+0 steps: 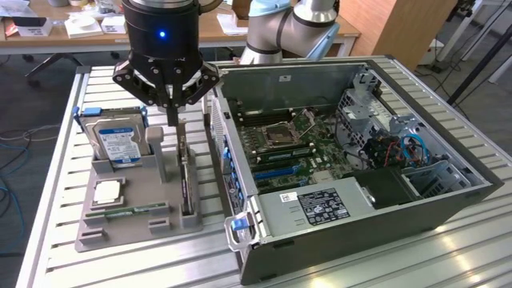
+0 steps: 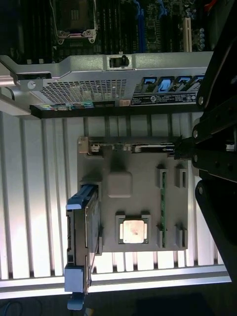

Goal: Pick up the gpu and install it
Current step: 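Pick up the gpu and move the gpu toward the slot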

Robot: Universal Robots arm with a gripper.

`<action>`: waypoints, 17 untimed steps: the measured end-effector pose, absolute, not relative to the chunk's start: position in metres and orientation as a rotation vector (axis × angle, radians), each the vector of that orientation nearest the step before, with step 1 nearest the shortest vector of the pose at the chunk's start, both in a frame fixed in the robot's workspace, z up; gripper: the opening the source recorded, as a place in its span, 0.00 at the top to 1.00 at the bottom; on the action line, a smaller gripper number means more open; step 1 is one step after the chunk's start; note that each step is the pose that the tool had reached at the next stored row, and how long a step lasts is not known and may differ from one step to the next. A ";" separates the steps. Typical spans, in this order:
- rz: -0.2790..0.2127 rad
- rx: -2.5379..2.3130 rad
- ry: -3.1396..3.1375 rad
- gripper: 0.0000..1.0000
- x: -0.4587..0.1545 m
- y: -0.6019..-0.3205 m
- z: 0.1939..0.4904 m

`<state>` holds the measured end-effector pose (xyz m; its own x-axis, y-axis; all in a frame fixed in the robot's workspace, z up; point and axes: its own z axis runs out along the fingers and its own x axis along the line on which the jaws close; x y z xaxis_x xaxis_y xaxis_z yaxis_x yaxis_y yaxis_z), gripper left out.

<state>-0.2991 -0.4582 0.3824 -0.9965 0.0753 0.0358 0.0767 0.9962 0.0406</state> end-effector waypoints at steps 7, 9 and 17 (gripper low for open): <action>-0.065 -0.118 -3.104 0.90 -0.299 -0.458 0.382; -0.065 -0.118 -3.104 0.89 -0.299 -0.458 0.382; -0.065 -0.118 -3.104 0.59 -0.299 -0.458 0.382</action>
